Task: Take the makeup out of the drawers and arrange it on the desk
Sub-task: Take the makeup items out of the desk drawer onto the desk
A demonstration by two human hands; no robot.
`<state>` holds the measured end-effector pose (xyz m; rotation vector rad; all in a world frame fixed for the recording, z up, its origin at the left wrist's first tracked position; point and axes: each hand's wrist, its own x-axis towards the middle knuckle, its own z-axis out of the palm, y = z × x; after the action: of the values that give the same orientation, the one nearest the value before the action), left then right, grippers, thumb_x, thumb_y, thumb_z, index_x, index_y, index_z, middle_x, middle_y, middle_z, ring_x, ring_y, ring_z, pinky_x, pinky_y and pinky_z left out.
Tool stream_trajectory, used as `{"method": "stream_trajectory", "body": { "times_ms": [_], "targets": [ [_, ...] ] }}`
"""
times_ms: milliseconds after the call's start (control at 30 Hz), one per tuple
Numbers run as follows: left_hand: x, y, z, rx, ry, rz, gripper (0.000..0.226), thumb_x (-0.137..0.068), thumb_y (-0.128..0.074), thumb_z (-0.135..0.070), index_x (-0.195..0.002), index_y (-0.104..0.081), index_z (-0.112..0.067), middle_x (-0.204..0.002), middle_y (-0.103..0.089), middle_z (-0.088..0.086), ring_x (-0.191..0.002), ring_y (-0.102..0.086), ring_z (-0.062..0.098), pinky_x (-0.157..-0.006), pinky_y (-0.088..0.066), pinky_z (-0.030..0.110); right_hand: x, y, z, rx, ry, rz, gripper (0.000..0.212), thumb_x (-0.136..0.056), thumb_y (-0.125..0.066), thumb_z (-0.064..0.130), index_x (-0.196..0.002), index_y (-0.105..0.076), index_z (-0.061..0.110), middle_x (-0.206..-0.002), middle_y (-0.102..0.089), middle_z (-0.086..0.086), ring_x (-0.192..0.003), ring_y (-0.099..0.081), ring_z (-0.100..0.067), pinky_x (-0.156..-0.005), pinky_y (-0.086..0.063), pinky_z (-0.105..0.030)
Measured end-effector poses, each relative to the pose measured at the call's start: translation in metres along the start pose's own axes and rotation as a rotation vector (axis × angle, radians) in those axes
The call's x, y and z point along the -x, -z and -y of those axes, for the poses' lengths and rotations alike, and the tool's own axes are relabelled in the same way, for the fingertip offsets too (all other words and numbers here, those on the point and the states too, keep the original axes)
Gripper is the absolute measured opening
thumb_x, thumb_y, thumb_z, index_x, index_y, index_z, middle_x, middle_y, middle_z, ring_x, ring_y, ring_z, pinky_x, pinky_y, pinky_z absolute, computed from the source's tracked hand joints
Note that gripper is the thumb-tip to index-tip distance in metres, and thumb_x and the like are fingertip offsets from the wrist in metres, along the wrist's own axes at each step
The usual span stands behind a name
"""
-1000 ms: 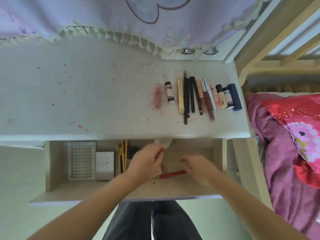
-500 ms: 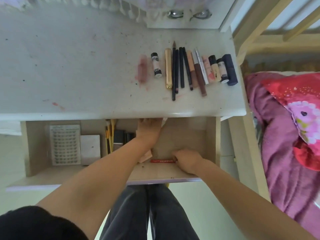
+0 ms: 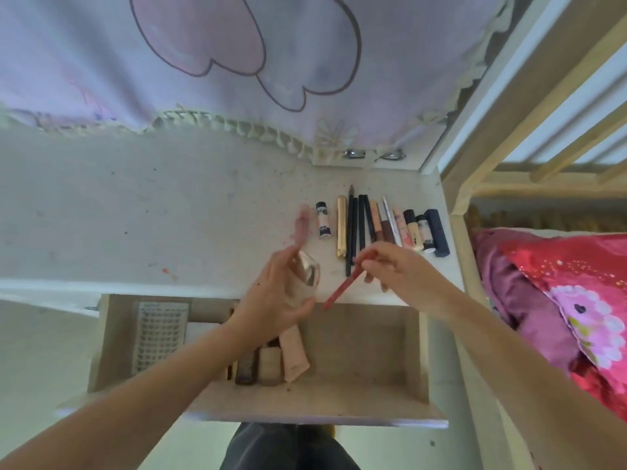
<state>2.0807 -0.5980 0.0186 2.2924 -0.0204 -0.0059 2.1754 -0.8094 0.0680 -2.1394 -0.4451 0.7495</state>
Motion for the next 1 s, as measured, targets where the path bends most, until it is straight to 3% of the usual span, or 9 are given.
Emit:
{"method": "stream_trajectory", "body": {
  "times_ms": [100,233,400,600,667,800,900,967,1000],
  "targets": [
    [-0.061,0.028,-0.003,0.139,0.118,-0.199,0.082,-0.076,-0.076,-0.024,-0.138,-0.022,-0.025,-0.128,-0.043,0.001,-0.109,-0.05,0.012,-0.092,-0.044,0.024,-0.051,0.023,0.028,0.027,0.034,-0.168,0.015,-0.099,-0.045,0.021,-0.11,-0.055,0.021,-0.085,-0.062,0.008,-0.07,-0.059,-0.004,-0.059,-0.045,-0.009],
    [-0.132,0.045,0.009,0.366,0.275,-0.29,0.065,-0.062,-0.075,-0.022,-0.115,-0.036,-0.023,-0.105,-0.057,0.002,-0.096,-0.06,0.019,-0.085,-0.053,0.043,-0.117,0.027,0.041,0.341,0.046,-0.212,0.034,-0.101,-0.038,0.026,-0.133,-0.046,0.017,-0.11,-0.06,-0.002,-0.092,-0.057,-0.016,-0.082,-0.045,-0.024],
    [-0.176,0.04,0.026,0.309,0.303,-0.228,0.04,-0.08,-0.068,-0.016,-0.103,-0.037,-0.021,-0.09,-0.054,-0.008,-0.079,-0.055,0.007,-0.065,-0.042,0.021,-0.164,0.008,0.017,0.582,-0.002,-0.135,0.039,-0.101,-0.035,0.027,-0.138,-0.042,0.018,-0.132,-0.056,-0.007,-0.118,-0.053,-0.026,-0.097,-0.044,-0.04],
    [-0.2,0.026,0.039,0.263,0.234,-0.176,0.041,-0.081,-0.068,-0.018,-0.106,-0.036,-0.024,-0.106,-0.055,-0.001,-0.096,-0.057,0.016,-0.081,-0.048,0.032,-0.17,-0.002,0.011,0.665,0.019,-0.253,0.036,-0.1,-0.037,0.03,-0.134,-0.046,0.021,-0.127,-0.054,-0.002,-0.117,-0.052,-0.022,-0.091,-0.046,-0.041],
    [-0.2,0.025,0.039,0.261,0.223,-0.161,0.043,-0.081,-0.068,-0.018,-0.108,-0.036,-0.024,-0.105,-0.054,-0.002,-0.096,-0.056,0.015,-0.08,-0.047,0.029,-0.164,-0.001,0.015,0.624,0.019,-0.29,0.035,-0.1,-0.037,0.03,-0.132,-0.047,0.021,-0.125,-0.054,-0.002,-0.113,-0.053,-0.022,-0.091,-0.046,-0.04],
    [-0.179,0.034,0.043,0.217,0.16,-0.185,0.065,-0.081,-0.071,-0.021,-0.133,-0.034,-0.015,-0.115,-0.047,-0.004,-0.105,-0.05,0.009,-0.091,-0.039,0.02,-0.123,-0.012,0.032,0.508,0.132,-0.369,0.031,-0.099,-0.041,0.024,-0.125,-0.056,0.018,-0.112,-0.062,0.0,-0.095,-0.06,-0.017,-0.082,-0.048,-0.031],
    [-0.114,0.04,0.04,0.156,0.112,-0.3,0.04,-0.088,-0.062,-0.018,-0.123,-0.043,-0.016,-0.105,-0.051,-0.007,-0.094,-0.053,0.007,-0.084,-0.043,0.016,-0.063,-0.051,0.031,0.362,0.253,-0.213,0.028,-0.097,-0.043,0.024,-0.114,-0.063,0.018,-0.102,-0.067,0.005,-0.083,-0.062,-0.007,-0.077,-0.05,-0.018],
    [-0.047,0.035,0.042,0.112,0.116,-0.187,0.02,-0.091,-0.055,-0.015,-0.108,-0.047,-0.023,-0.09,-0.052,-0.016,-0.081,-0.054,0.0,-0.072,-0.044,0.011,-0.03,-0.094,0.008,0.355,0.177,0.001,0.025,-0.097,-0.044,0.026,-0.113,-0.064,0.021,-0.106,-0.066,0.009,-0.091,-0.059,-0.003,-0.081,-0.044,-0.01],
    [-0.013,0.029,0.045,0.074,0.135,-0.043,0.015,-0.093,-0.053,-0.016,-0.104,-0.049,-0.026,-0.086,-0.052,-0.02,-0.077,-0.054,-0.002,-0.069,-0.043,0.009,-0.021,-0.116,-0.01,0.376,0.117,0.09,0.026,-0.098,-0.043,0.028,-0.113,-0.063,0.022,-0.11,-0.065,0.006,-0.097,-0.06,-0.008,-0.084,-0.045,-0.015]
  ]
}}
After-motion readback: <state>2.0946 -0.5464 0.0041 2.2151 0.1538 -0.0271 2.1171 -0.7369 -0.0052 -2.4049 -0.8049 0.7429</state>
